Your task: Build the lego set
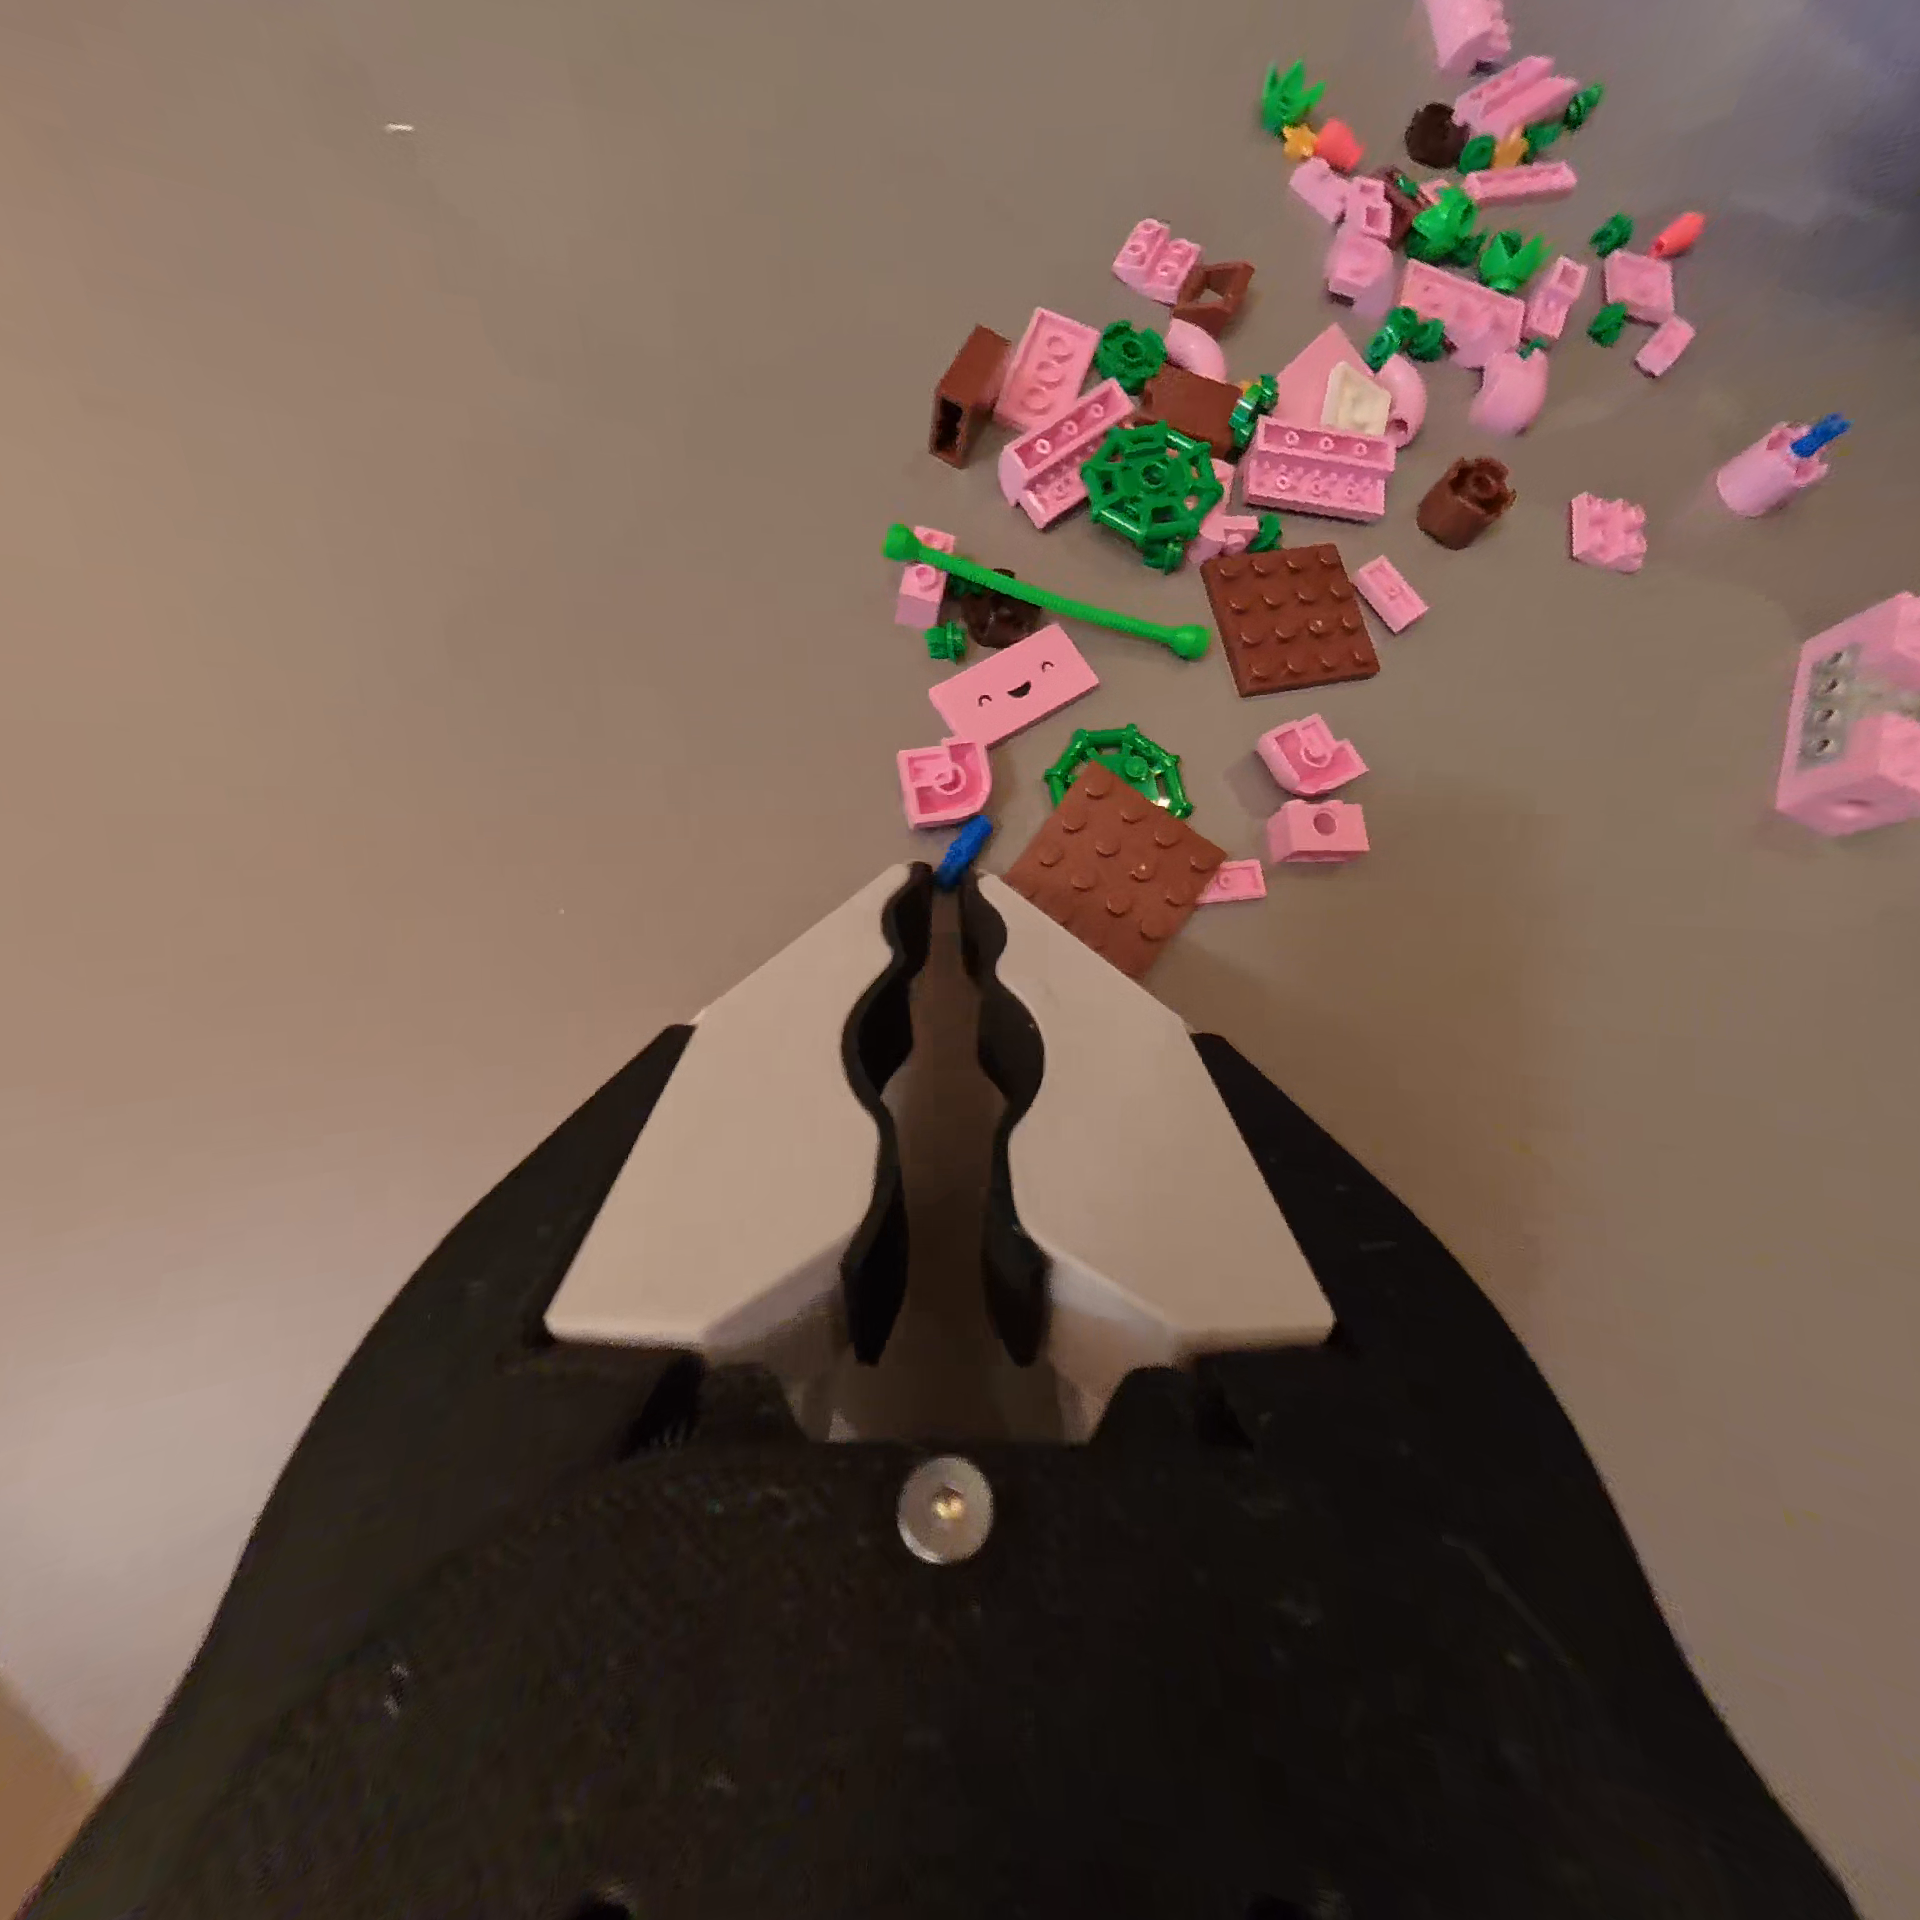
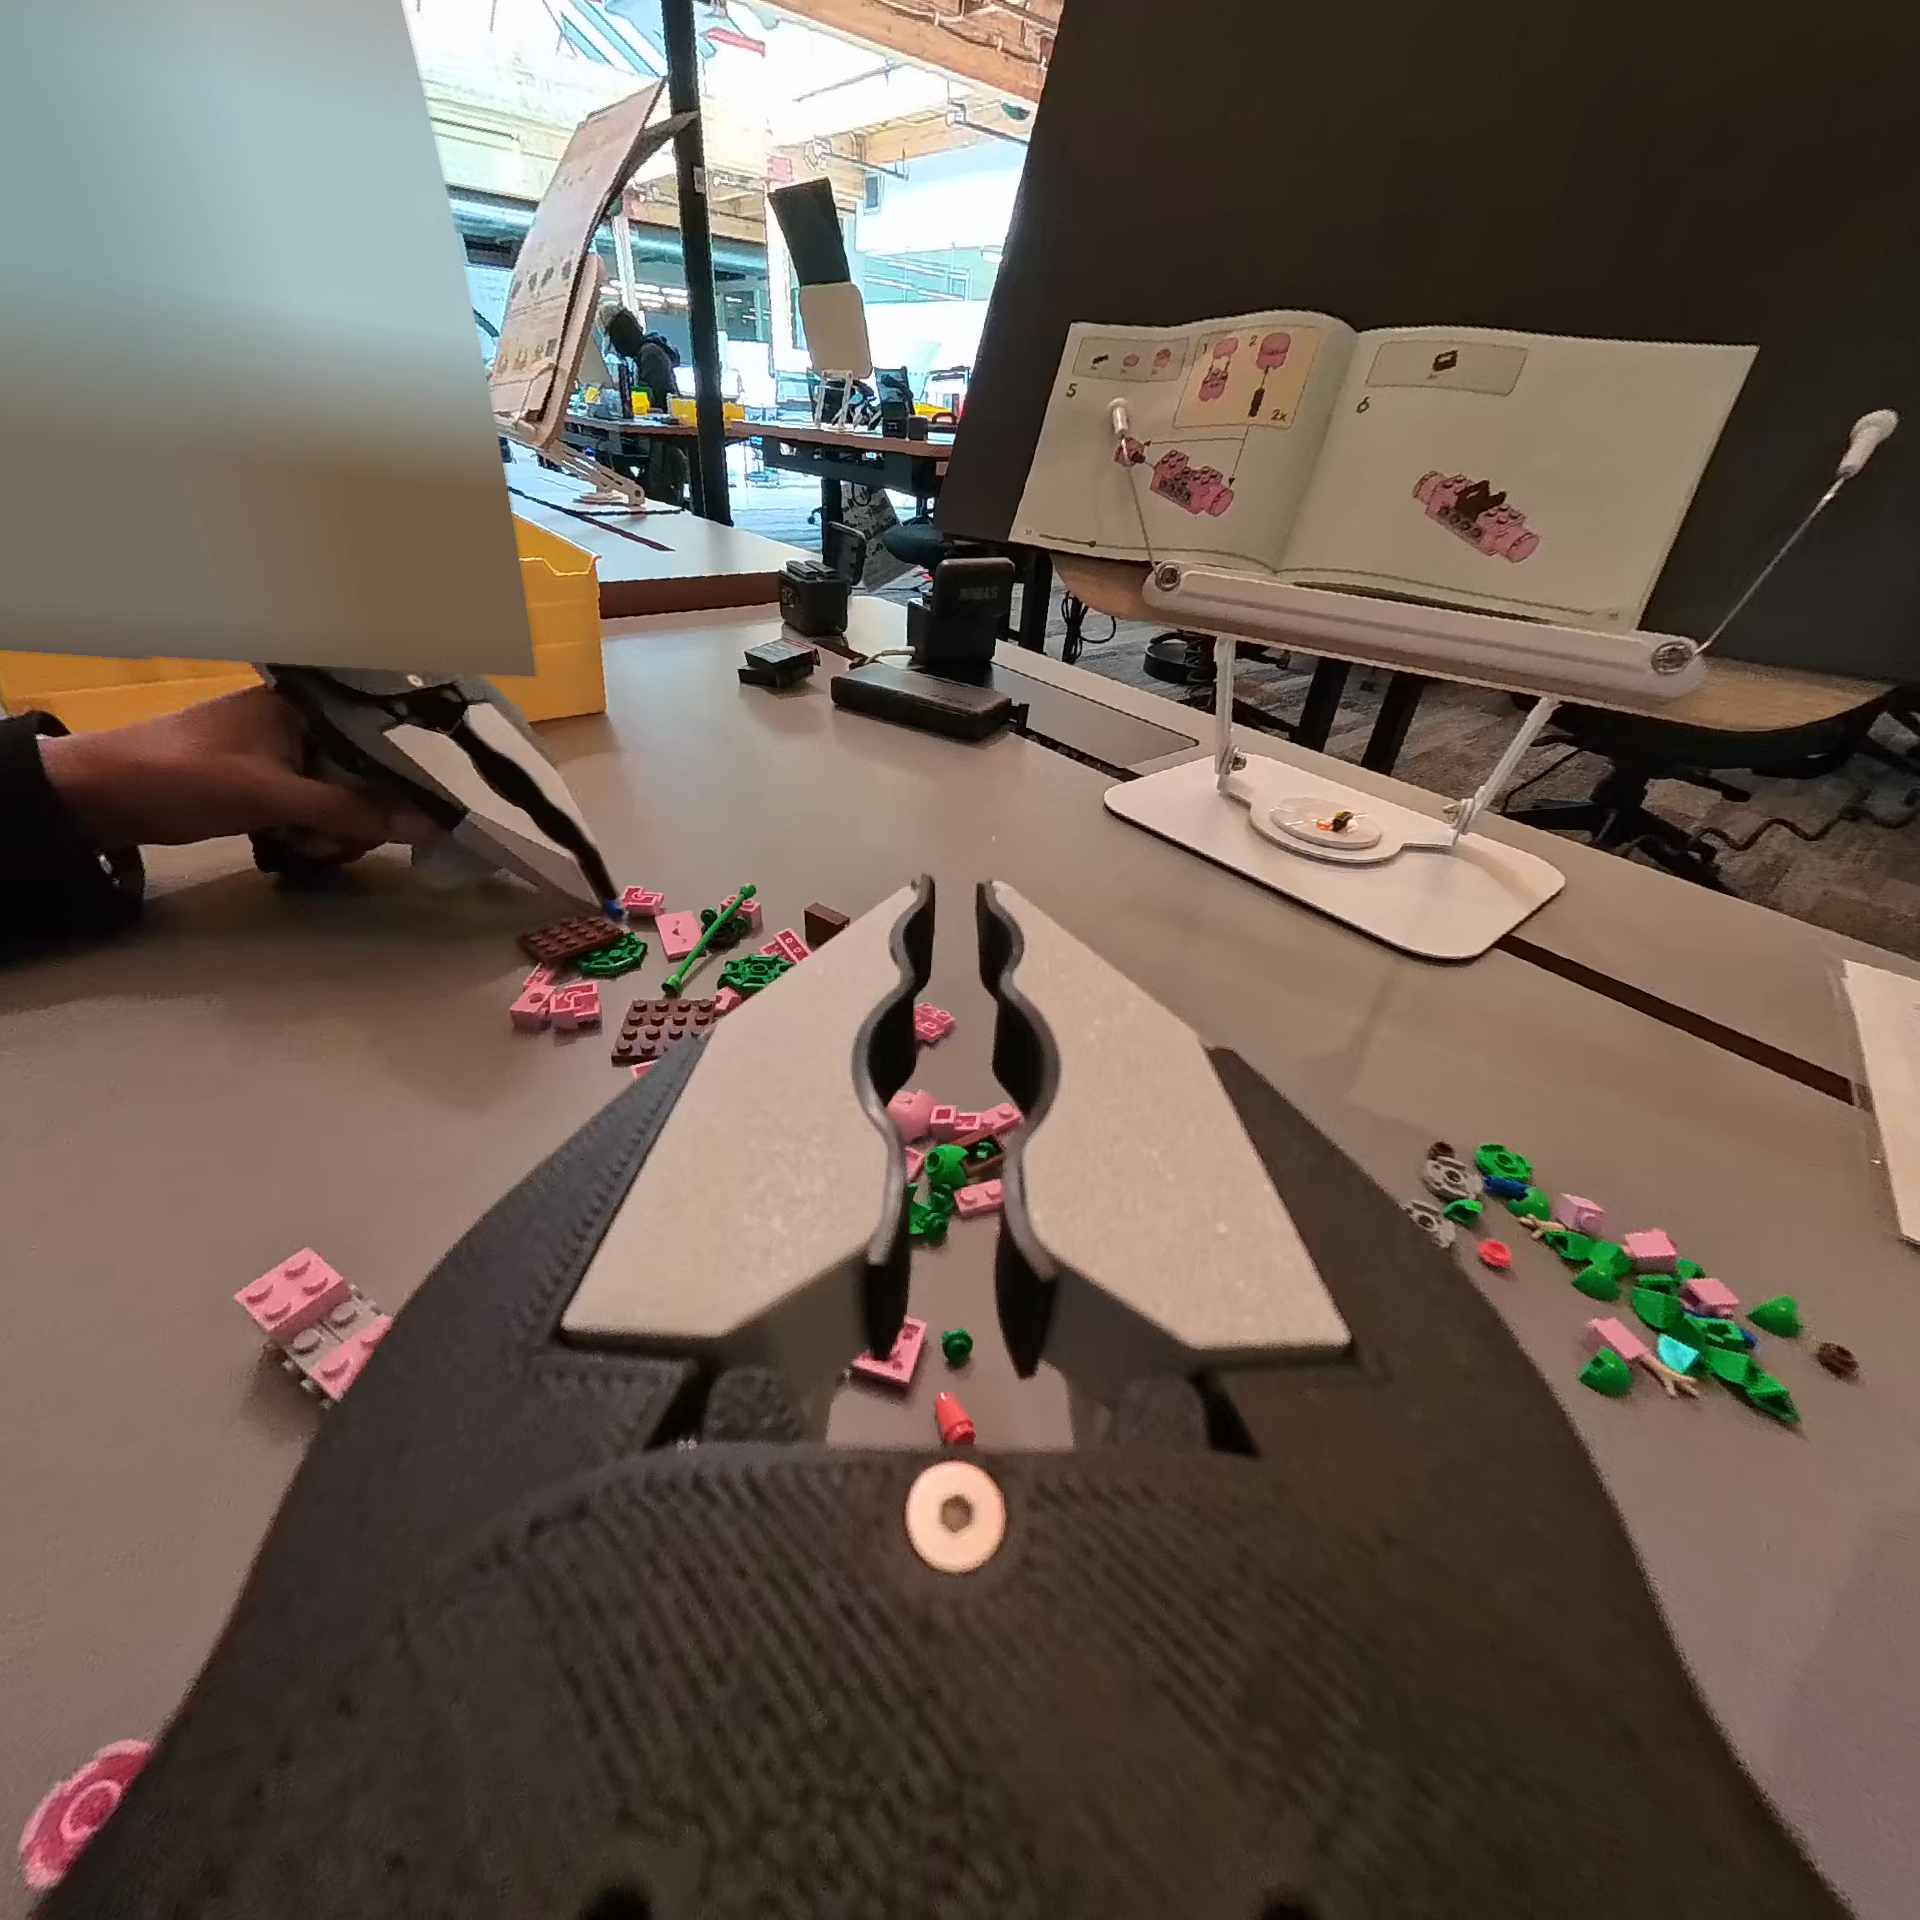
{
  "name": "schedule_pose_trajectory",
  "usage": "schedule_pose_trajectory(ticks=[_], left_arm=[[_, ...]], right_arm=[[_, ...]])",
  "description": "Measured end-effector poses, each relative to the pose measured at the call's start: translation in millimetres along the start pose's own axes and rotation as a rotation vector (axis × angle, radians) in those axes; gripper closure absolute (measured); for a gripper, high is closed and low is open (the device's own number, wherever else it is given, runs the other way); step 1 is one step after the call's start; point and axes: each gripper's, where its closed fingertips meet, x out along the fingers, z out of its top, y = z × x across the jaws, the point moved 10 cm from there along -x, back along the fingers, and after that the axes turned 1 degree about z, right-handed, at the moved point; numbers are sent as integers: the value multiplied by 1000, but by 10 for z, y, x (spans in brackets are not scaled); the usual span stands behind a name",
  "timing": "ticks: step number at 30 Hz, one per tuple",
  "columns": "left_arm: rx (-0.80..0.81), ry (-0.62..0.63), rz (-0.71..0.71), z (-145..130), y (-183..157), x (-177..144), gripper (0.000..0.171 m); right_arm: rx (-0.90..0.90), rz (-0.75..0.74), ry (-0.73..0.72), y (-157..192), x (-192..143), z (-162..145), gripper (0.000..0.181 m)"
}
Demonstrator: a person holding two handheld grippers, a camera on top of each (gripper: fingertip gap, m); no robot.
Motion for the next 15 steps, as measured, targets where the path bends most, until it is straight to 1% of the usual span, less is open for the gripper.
schedule_pose_trajectory(ticks=[6, 8, 10, 12, 15], left_arm=[[35, -11, 33, -8, -50, -17, 169], [54, -42, 50, -13, -82, -57, 169], [86, -99, 71, -5, -132, -127, 170], [163, -181, 115, 40, -230, -220, 170], [297, -306, 151, 140, -482, -318, 170]], right_arm=[[-6, 5, 14, 14, 17, -20, 175], [-7, 8, 14, 18, 18, -19, 175], [-6, 33, 9, 37, 21, -16, 174], [27, 120, -1, 99, 42, -14, 173], [161, 282, -17, 218, 105, -15, 167]])
